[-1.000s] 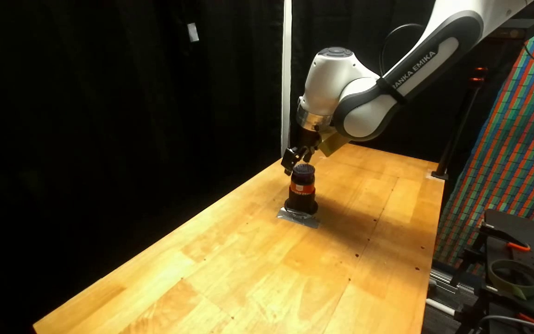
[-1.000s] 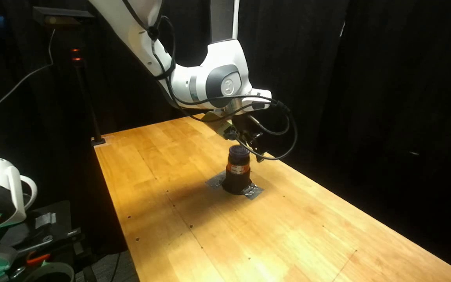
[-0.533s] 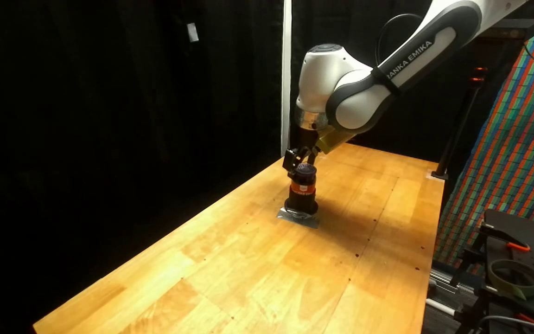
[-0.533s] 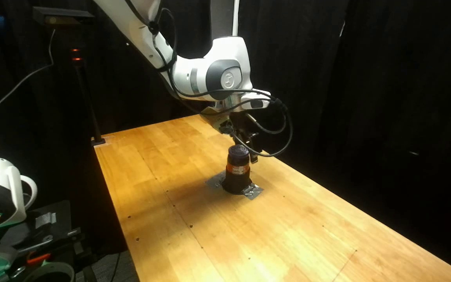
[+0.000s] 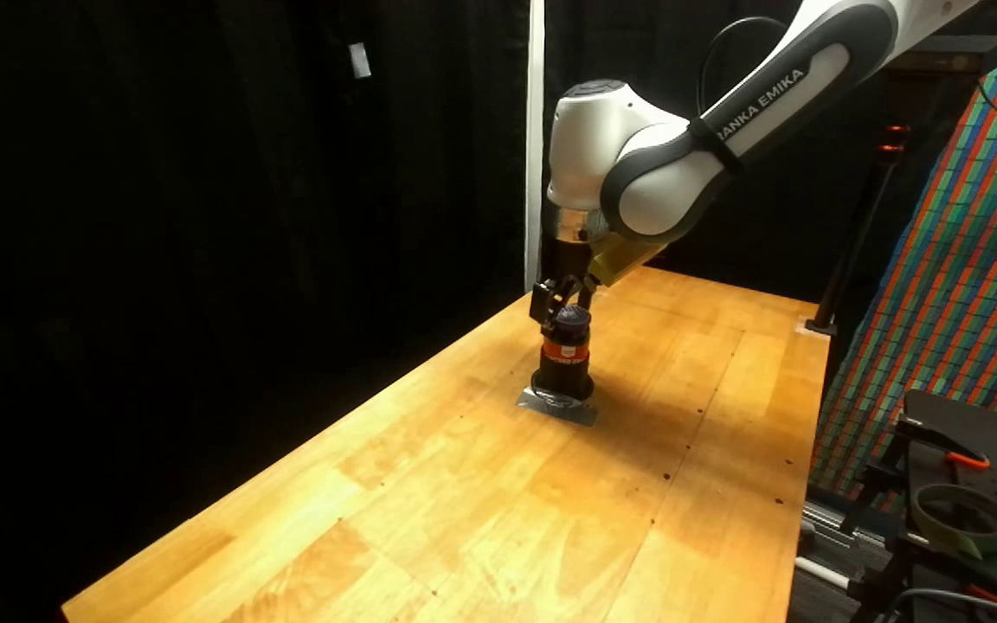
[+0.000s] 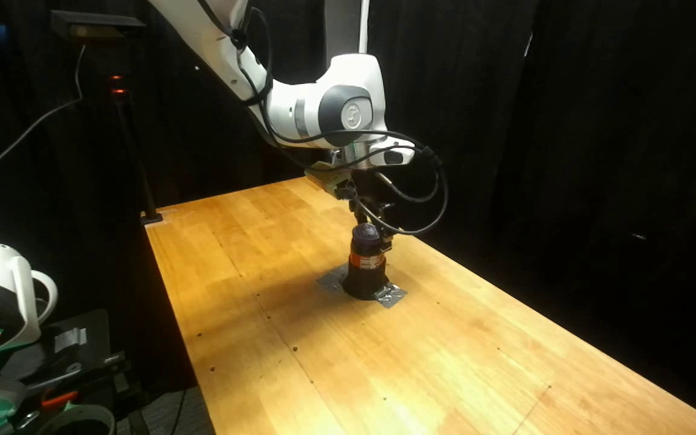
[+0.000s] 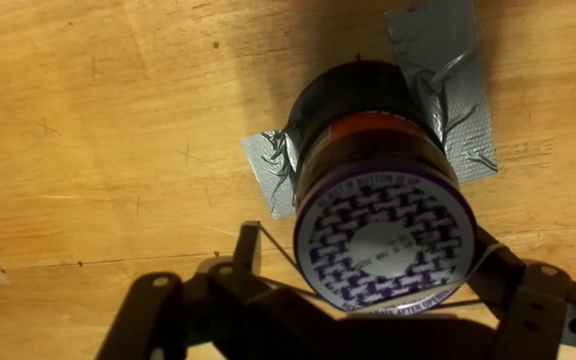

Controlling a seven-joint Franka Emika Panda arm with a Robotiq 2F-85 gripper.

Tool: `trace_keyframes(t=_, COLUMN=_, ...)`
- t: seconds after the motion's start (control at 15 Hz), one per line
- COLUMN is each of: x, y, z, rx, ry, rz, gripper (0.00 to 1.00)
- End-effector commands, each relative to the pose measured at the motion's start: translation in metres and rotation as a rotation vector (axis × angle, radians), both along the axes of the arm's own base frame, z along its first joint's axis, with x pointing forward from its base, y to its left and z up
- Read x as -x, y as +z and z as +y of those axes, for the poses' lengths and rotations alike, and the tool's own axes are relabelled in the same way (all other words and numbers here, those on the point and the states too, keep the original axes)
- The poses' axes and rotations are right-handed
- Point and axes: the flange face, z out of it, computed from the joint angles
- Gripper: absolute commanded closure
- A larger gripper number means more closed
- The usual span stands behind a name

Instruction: Put the elastic on the cup

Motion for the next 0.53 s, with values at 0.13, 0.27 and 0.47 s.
trace_keyframes(t=0.13, x=0.009, y=0.007, z=0.004, rx=0.028, ry=-0.043, rz=0.105, gripper=0.0)
trace_keyframes(t=0.27, x=0.012, y=0.009, z=0.005, rx=0.04, ry=-0.049, rz=0.147, gripper=0.0)
trace_keyframes(t=0.47, x=0.015, y=0.008, z=0.008, rx=0.054, ry=-0.053, rz=0.193, gripper=0.0)
